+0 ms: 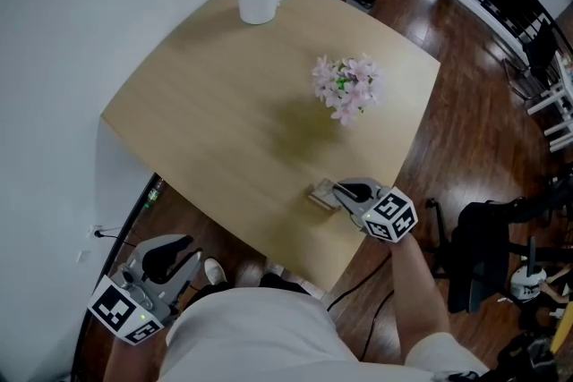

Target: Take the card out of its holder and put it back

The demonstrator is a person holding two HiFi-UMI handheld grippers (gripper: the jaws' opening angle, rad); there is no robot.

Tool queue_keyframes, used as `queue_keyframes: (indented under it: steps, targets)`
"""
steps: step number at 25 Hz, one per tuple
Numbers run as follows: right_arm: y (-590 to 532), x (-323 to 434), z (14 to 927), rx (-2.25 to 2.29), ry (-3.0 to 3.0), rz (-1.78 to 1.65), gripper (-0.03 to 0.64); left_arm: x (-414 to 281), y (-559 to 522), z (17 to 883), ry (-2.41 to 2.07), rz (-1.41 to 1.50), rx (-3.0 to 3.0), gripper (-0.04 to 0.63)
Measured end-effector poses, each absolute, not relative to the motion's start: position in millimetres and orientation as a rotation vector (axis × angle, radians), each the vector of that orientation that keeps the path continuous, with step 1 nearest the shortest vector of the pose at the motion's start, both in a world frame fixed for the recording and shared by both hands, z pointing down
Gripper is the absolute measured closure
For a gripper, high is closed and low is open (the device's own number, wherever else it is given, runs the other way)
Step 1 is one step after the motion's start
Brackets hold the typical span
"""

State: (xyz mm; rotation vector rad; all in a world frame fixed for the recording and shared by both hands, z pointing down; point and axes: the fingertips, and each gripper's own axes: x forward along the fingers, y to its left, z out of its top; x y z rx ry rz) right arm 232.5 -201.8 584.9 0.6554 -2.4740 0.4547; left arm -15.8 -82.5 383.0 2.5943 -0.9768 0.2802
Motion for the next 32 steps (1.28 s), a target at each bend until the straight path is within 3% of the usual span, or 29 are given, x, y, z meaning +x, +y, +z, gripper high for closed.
queue_keyframes:
  steps: [17, 32]
  targets:
    - [-177, 206, 489, 0.791, -2.415, 0.268, 0.595, -59, -63, 372, -0.871, 0.193, 2.696, 0.504]
    - [-36, 29, 451, 0.735, -2.463, 0.251, 0.595, -178, -5, 367, -0.777, 0.167, 2.776, 0.503]
